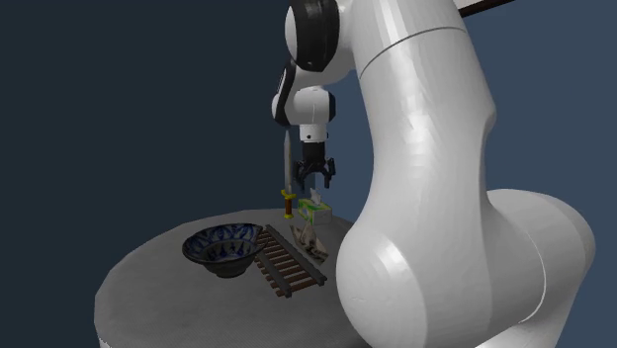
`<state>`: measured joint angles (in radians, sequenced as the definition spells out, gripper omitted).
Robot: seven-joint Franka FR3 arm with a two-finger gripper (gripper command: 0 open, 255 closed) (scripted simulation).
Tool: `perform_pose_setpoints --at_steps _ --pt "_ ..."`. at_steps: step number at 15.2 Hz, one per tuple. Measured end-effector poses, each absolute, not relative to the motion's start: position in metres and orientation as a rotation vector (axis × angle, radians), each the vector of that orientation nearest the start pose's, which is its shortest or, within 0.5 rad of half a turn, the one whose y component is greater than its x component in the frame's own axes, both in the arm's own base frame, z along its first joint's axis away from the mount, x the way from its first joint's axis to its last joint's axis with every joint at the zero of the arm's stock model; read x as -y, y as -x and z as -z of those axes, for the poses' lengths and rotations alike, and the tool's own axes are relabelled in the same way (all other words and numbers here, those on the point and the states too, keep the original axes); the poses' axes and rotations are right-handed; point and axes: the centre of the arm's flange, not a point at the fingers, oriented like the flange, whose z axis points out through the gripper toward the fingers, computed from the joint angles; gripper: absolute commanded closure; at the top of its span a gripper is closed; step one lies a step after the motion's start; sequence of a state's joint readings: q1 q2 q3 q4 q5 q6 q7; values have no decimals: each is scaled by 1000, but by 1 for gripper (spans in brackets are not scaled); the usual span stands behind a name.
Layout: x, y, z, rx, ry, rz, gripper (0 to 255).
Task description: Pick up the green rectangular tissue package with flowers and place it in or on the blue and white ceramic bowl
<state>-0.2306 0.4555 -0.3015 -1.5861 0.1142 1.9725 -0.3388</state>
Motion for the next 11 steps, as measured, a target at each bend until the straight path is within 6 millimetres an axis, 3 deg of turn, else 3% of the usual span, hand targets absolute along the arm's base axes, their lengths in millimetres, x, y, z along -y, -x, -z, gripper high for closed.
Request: perform_pose_setpoints --at_steps 4,10,11 --pt "312 -595 -356 -338 3127 -86 0" --pt "313 -595 -353 -338 3127 -85 0" --pt "313 -595 -353 -338 3127 -85 255"
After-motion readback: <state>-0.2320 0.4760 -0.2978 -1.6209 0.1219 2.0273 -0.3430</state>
